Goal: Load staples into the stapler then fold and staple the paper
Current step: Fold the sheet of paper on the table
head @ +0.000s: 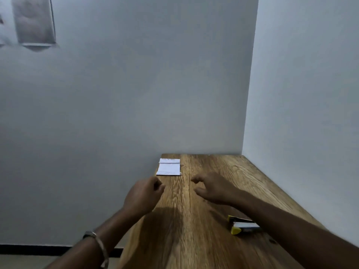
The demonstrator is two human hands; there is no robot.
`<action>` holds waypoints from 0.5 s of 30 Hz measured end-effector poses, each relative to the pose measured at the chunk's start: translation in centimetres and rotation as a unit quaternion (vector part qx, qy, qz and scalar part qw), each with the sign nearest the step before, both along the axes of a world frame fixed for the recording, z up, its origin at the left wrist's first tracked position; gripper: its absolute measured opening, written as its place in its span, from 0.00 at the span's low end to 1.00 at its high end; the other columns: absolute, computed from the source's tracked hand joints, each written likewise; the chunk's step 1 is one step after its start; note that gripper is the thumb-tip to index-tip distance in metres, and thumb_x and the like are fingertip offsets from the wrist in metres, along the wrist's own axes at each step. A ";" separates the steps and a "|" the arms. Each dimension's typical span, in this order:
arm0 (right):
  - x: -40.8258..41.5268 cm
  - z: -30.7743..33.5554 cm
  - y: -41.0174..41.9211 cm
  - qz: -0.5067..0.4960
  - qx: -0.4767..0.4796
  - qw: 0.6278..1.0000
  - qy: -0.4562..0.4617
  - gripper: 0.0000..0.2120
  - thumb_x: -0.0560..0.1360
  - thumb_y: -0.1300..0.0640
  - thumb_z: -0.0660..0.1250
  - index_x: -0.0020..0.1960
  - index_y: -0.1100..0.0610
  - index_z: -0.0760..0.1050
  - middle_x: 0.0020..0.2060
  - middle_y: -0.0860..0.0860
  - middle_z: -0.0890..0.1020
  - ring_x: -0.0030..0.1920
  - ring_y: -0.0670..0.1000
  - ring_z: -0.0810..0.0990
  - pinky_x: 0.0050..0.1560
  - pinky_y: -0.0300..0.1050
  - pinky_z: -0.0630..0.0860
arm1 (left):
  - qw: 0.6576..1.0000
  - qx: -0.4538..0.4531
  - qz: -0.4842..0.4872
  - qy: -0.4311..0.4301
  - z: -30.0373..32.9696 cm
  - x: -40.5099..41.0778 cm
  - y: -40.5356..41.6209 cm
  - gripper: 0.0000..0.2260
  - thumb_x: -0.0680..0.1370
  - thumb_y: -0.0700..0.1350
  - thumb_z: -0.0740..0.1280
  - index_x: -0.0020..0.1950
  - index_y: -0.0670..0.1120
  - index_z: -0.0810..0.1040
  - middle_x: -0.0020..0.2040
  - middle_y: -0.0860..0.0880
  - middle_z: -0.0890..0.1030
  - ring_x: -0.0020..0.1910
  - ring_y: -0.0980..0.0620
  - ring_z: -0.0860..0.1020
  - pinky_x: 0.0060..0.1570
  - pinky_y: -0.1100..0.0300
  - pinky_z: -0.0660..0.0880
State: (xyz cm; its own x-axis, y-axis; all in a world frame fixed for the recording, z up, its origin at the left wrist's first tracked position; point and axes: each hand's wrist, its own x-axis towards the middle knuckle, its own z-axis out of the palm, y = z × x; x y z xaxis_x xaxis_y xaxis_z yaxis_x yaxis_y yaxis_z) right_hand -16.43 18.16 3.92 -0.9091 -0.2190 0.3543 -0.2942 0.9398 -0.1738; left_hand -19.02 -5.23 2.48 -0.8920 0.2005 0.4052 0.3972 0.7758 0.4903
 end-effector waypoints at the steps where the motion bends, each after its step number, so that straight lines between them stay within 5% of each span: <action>1: -1.4 -0.1 -0.8 -0.001 0.017 1.000 0.003 0.20 0.76 0.52 0.66 0.68 0.54 0.76 0.63 0.52 0.81 0.62 0.51 0.78 0.60 0.48 0.76 | 0.999 -0.032 0.006 0.005 -0.5 -1.0 0.0 0.11 0.80 0.53 0.64 0.53 0.49 0.82 0.47 0.52 0.84 0.46 0.53 0.81 0.41 0.58 0.76; 4: -5.4 -0.3 -3.1 -0.008 0.055 0.998 -0.002 0.19 0.75 0.53 0.64 0.64 0.56 0.76 0.60 0.55 0.81 0.60 0.56 0.79 0.53 0.50 0.77 | 0.995 -0.100 0.001 0.010 -2.0 -3.9 0.4 0.13 0.79 0.55 0.64 0.59 0.52 0.79 0.59 0.51 0.82 0.57 0.50 0.79 0.54 0.55 0.76; 8: -9.9 -0.9 -5.3 -0.012 0.085 0.996 -0.016 0.04 0.74 0.55 0.63 0.45 0.55 0.69 0.51 0.56 0.81 0.52 0.59 0.79 0.39 0.47 0.67 | 0.985 -0.166 -0.043 0.019 -2.2 -8.1 1.5 0.17 0.79 0.54 0.62 0.67 0.51 0.74 0.66 0.50 0.77 0.62 0.47 0.77 0.57 0.53 0.74; 12: -12.7 -1.6 -6.4 -0.018 0.080 0.996 -0.031 0.15 0.75 0.55 0.63 0.61 0.57 0.73 0.60 0.55 0.79 0.60 0.58 0.78 0.50 0.49 0.73 | 0.972 -0.231 -0.046 0.024 -1.5 -11.7 2.4 0.19 0.80 0.54 0.59 0.68 0.47 0.70 0.67 0.48 0.76 0.64 0.44 0.76 0.58 0.51 0.71; 15: -14.2 -2.0 -6.4 -0.030 0.082 0.995 -0.047 0.16 0.76 0.55 0.64 0.62 0.58 0.72 0.61 0.56 0.79 0.60 0.59 0.78 0.52 0.50 0.74 | 0.964 -0.265 -0.033 0.004 -1.3 -14.0 2.9 0.18 0.80 0.53 0.58 0.66 0.46 0.69 0.69 0.47 0.74 0.67 0.45 0.73 0.62 0.48 0.67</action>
